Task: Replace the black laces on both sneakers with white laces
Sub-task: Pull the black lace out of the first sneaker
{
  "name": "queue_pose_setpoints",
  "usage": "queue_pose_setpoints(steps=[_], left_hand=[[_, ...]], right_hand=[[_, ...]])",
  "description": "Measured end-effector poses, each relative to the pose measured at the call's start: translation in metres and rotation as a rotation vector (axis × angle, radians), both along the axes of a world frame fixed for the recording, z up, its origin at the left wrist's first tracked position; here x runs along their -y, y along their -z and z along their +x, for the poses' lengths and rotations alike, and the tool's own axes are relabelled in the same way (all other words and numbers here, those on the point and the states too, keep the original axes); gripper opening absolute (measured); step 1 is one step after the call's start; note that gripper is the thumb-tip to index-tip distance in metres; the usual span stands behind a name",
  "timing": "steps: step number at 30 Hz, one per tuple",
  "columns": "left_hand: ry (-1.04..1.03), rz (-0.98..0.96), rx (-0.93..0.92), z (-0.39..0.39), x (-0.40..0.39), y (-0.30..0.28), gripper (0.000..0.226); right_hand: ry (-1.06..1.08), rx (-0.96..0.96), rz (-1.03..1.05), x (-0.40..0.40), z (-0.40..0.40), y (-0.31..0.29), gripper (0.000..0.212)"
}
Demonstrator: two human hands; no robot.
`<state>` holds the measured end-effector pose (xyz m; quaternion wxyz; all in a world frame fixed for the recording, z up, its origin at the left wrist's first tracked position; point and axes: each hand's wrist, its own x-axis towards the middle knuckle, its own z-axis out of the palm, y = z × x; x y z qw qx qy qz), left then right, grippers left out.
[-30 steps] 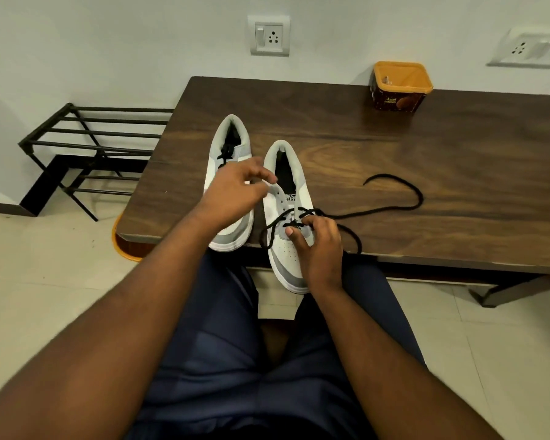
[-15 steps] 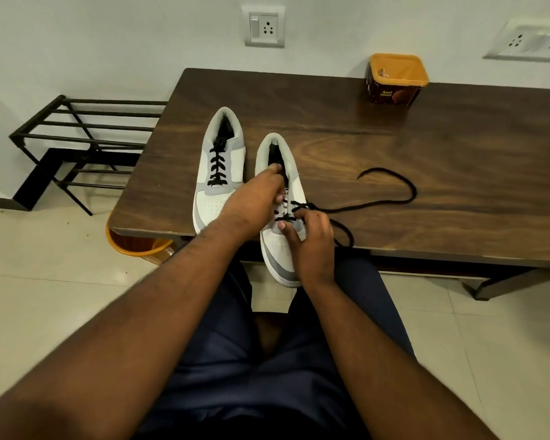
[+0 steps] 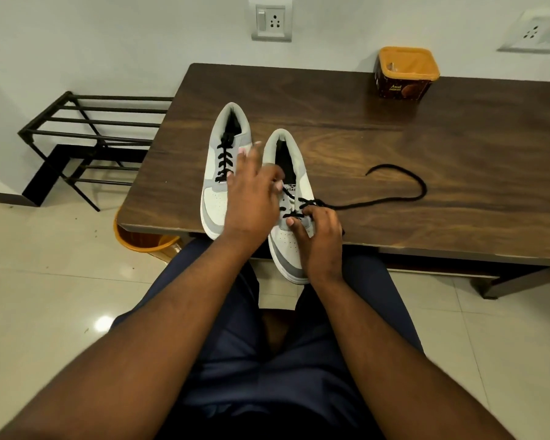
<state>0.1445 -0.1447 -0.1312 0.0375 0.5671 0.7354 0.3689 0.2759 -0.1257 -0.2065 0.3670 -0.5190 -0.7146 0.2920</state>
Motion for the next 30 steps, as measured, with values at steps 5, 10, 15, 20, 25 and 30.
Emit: queue_pose_setpoints(steps=[5,10,15,20,25,30], left_hand=[[0.087,-0.496,-0.415,0.010,-0.021,-0.005,0.027],[0.124,-0.281,0.054,0.007,-0.020,0.003,0.007],[-0.183,0.236,0.585,0.003,-0.004,-0.008,0.015],[-0.664,0.525,0.861,-0.029,0.006,-0.027,0.011],[-0.503,0.063,0.335,-0.020,0.010,-0.021,0.045],[-0.019,-0.363,-0.143,0.007,-0.008,-0.012,0.023]], right_hand=[[-0.007,-0.022,-0.019,0.001,0.000,-0.001,0.038],[-0.014,-0.008,0.005,0.001,0.002,-0.002,0.039],[0.002,-0.042,-0.010,0.000,0.000,-0.001,0.037],[0.017,-0.038,-0.026,-0.001,-0.002,-0.004,0.035],[0.012,-0.027,-0.025,0.000,-0.002,-0.004,0.038],[0.006,-0.014,-0.017,0.000,-0.001,-0.004,0.039]])
